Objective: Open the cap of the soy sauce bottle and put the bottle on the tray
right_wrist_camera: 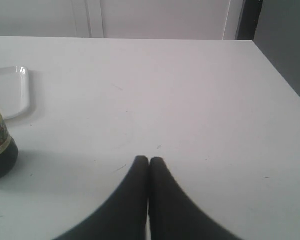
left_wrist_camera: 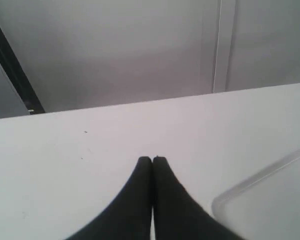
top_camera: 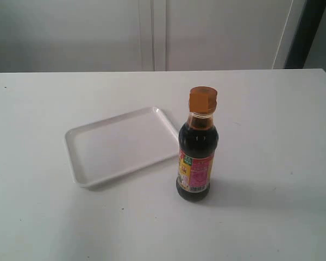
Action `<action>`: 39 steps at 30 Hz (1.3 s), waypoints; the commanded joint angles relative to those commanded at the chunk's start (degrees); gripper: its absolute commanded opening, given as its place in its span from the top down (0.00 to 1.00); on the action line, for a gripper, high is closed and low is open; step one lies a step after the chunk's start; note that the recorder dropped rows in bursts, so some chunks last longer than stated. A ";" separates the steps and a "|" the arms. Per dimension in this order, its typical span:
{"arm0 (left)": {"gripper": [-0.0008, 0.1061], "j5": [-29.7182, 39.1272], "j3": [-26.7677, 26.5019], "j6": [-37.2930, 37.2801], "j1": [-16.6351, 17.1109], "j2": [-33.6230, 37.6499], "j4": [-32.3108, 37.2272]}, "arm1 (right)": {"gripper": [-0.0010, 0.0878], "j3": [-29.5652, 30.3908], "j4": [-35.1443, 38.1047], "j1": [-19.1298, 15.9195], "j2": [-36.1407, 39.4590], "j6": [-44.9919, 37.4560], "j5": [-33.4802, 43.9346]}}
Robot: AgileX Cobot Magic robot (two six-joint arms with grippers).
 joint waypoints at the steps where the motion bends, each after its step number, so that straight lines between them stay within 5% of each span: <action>1: 0.99 -0.23 0.44 0.13 -1.19 0.90 0.00 | 0.99 0.00 0.00 0.00 0.00 0.00 0.00; 9: 0.99 -19.10 12.05 -3.66 -15.17 6.13 -0.96 | 0.99 0.00 0.00 0.00 0.00 0.00 0.00; 11: 0.99 -28.26 16.83 -8.07 -17.56 7.36 2.96 | 0.99 0.00 0.00 0.00 0.00 0.00 0.00; 12: 0.99 -33.85 20.14 -12.32 -18.54 7.76 10.77 | 0.99 0.00 0.00 0.00 0.00 0.00 0.00; 15: 0.99 -46.83 25.23 -21.27 -18.54 9.30 29.72 | 0.99 0.00 0.00 0.00 0.00 0.00 0.00; 19: 0.99 -55.31 27.25 -27.12 -18.54 12.25 40.28 | 0.99 0.00 0.00 0.00 0.00 0.00 0.00; 23: 0.99 -64.67 27.25 -28.32 -18.54 15.75 41.19 | 0.99 0.00 0.00 0.00 0.00 0.00 0.00; 33: 0.98 -72.15 27.15 -24.46 -18.54 23.45 41.19 | 0.99 0.00 0.00 0.00 0.00 0.00 0.00; 39: 0.67 -75.13 24.72 -20.70 -18.54 25.27 48.53 | 0.99 0.00 0.00 0.00 0.00 0.00 0.00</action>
